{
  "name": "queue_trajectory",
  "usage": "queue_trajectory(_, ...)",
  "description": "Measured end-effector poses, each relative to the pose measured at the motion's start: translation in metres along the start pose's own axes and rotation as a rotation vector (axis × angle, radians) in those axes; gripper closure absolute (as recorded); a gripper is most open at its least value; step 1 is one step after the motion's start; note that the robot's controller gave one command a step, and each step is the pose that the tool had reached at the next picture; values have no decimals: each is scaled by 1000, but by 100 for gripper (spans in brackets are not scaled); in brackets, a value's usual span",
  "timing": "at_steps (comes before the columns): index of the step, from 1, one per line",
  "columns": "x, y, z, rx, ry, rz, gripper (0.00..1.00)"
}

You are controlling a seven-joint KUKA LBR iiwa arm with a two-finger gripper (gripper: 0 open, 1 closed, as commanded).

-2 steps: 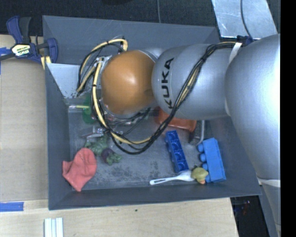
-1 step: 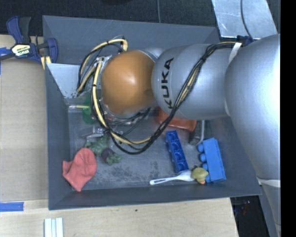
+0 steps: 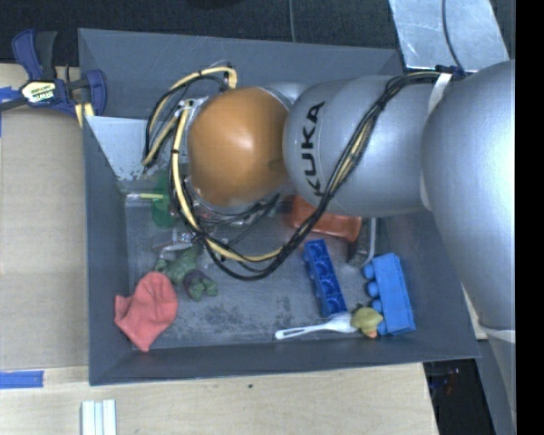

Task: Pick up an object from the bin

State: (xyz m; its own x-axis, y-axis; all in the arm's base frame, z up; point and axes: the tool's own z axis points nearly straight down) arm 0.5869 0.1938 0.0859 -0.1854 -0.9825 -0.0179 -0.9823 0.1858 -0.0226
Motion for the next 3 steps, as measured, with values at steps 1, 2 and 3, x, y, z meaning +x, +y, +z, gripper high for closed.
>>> queue_trajectory(1, -1, 0, -23, 0, 0, 0, 100)
queue_trajectory(2, -1, -1, -44, 0, -1, 2, 100)
queue_trajectory(3, -1, 0, -75, -7, 2, 2, 100)
